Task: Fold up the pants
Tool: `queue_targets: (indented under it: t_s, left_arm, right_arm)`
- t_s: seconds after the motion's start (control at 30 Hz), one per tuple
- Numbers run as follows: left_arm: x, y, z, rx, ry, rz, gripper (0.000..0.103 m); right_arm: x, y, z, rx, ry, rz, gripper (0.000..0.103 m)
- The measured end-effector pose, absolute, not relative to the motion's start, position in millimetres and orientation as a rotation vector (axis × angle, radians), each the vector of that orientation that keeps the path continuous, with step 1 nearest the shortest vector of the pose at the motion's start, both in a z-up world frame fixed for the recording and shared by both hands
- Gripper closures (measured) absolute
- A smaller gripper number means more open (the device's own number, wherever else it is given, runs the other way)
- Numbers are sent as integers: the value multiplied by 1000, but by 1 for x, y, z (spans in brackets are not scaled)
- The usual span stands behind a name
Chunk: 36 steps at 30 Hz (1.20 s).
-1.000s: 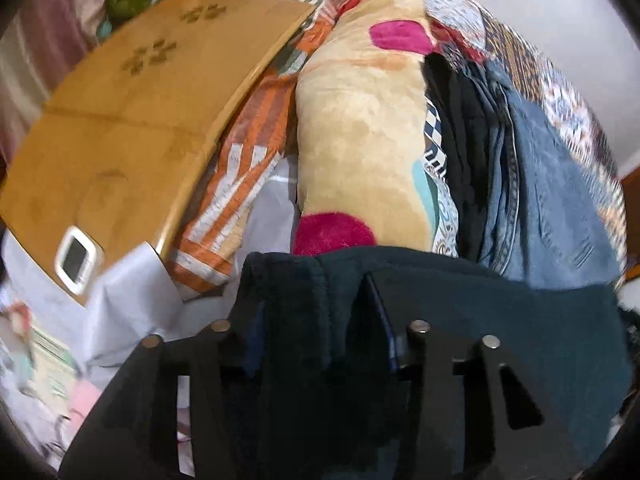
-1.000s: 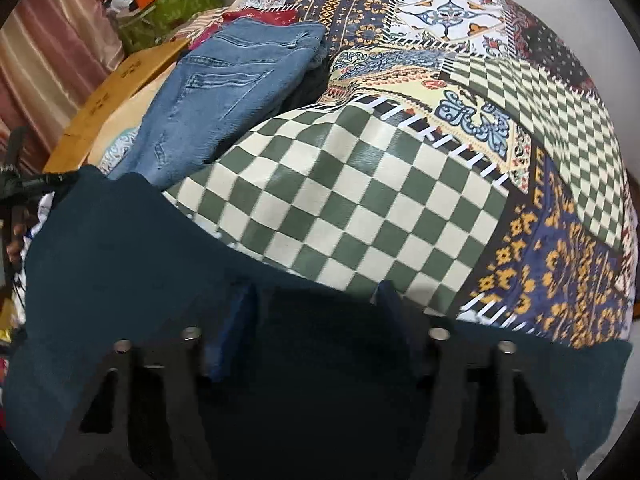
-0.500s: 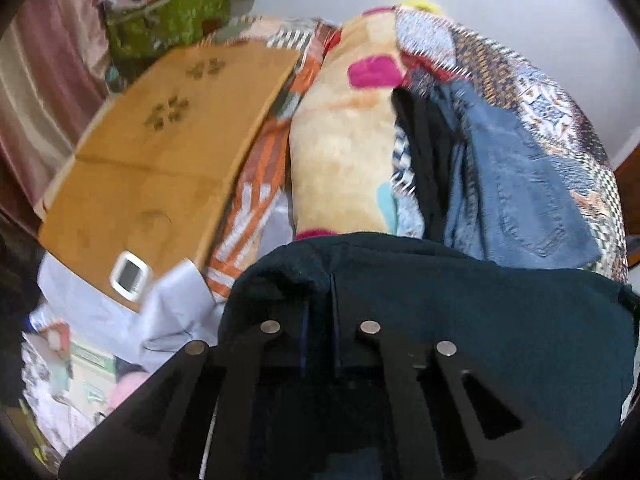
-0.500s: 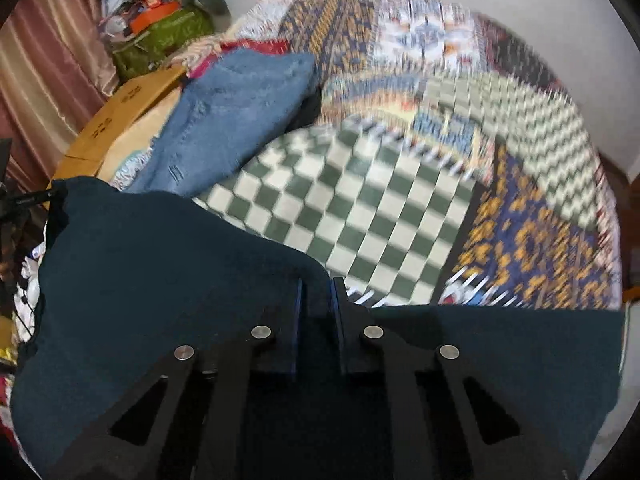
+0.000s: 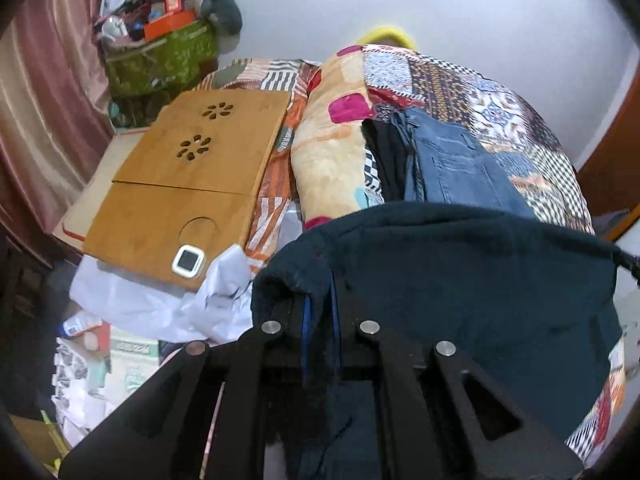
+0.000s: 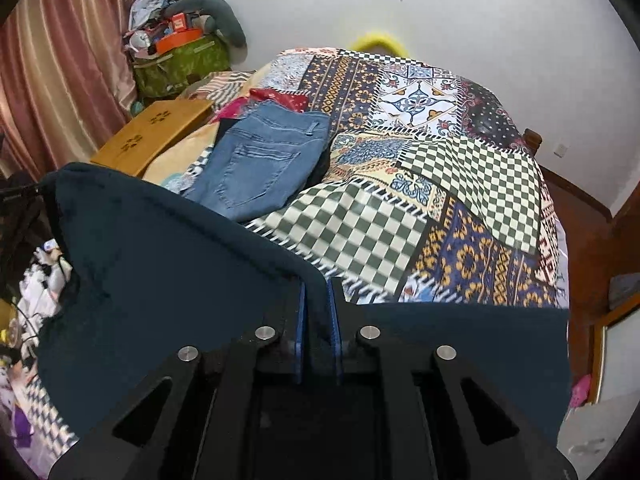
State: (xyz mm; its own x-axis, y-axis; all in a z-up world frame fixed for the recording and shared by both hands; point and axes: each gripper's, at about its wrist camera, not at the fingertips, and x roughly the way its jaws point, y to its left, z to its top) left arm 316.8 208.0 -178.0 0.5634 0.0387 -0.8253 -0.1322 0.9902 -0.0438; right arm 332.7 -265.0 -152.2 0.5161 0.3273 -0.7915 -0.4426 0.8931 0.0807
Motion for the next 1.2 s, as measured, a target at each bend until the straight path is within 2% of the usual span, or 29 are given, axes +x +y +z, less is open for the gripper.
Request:
queue_targets:
  t_s: [0.4,1.0,1.2]
  left_arm:
    - [229,198,-167,-105,933,99,95]
    - [160,201,-215,-197,976,133,95]
    - [152,192,-217,-145,1013,149,93]
  right_arm:
    - [255,-281,-146,-89,889,483,95]
    - [195,-289,-175,-37,922,476,95]
    - [187,-293,-177,-19,958,473,92]
